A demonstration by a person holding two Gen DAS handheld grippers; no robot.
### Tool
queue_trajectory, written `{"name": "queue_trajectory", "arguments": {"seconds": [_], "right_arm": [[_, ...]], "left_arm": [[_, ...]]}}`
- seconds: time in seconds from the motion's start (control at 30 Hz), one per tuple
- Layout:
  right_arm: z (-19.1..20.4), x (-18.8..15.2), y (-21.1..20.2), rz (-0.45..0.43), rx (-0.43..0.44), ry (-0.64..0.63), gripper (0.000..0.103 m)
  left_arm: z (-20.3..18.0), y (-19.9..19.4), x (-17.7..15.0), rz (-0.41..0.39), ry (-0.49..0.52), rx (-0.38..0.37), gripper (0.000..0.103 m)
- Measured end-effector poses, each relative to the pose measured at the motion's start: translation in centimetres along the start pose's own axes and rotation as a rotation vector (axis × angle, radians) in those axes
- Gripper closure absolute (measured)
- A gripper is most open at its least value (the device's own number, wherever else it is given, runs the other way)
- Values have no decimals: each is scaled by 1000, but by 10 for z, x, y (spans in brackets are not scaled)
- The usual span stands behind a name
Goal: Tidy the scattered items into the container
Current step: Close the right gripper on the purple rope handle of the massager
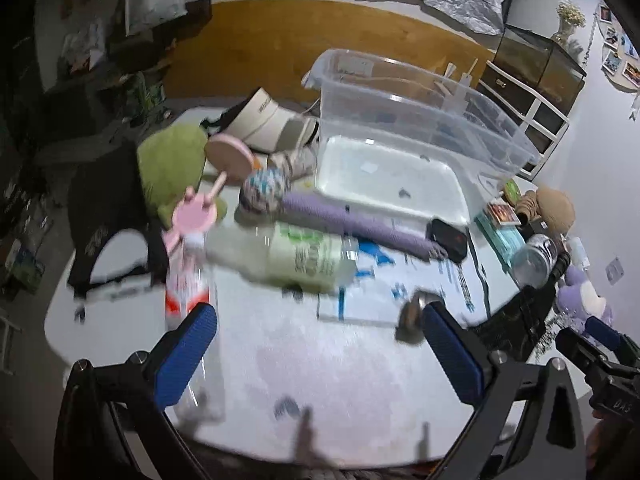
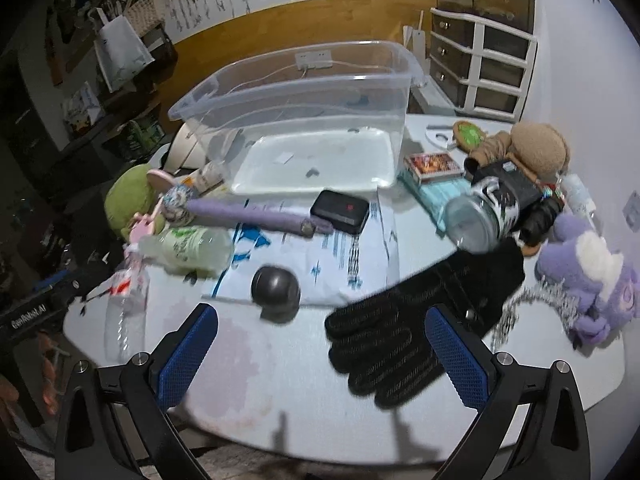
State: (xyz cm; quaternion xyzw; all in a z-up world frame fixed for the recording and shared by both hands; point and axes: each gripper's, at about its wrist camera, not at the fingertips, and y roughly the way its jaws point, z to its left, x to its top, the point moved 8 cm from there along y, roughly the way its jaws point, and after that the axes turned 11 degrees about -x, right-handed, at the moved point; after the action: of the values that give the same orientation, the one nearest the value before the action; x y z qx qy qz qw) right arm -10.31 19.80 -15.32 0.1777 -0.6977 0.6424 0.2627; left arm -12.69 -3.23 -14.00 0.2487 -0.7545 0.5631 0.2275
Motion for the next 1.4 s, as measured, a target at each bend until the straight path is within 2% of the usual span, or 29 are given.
{"name": "queue_trajectory", "arguments": {"seconds": [0.23,0.33,0.5,0.57,0.7,0.83,0.87,0.9,0.97,1.07,1.27,1.4], "right_arm": [[-2,21,15,8,-100,37,0],[-6,22,24,35,-116,68,0],[-9,31,35,56,-124,76,0],[-11,39,41,55,-122,69,0],[-17,57,57,61,-82,68,0],[-14,76,79,59,-33,20,17],[-13,80,85,58,-23,4,26],[-9,83,93,61,-10,-22,31],[-1,85,109,69,16,-71,49],[15,82,136,97,55,-134,61],[53,67,183,188,134,-207,62],[82,64,196,199,170,-284,62]], "left_arm": [[8,33,38,6,45,-66,3],[5,44,49,7,84,-85,6],[7,62,58,36,78,-114,6],[9,68,61,43,70,-104,6],[19,82,68,38,58,-36,6],[26,92,73,31,57,13,6],[28,96,73,34,54,19,6],[30,101,74,38,51,25,6],[34,111,73,49,53,46,6],[42,125,75,60,66,82,6],[66,152,81,74,98,145,6],[87,162,86,80,88,169,6]]}}
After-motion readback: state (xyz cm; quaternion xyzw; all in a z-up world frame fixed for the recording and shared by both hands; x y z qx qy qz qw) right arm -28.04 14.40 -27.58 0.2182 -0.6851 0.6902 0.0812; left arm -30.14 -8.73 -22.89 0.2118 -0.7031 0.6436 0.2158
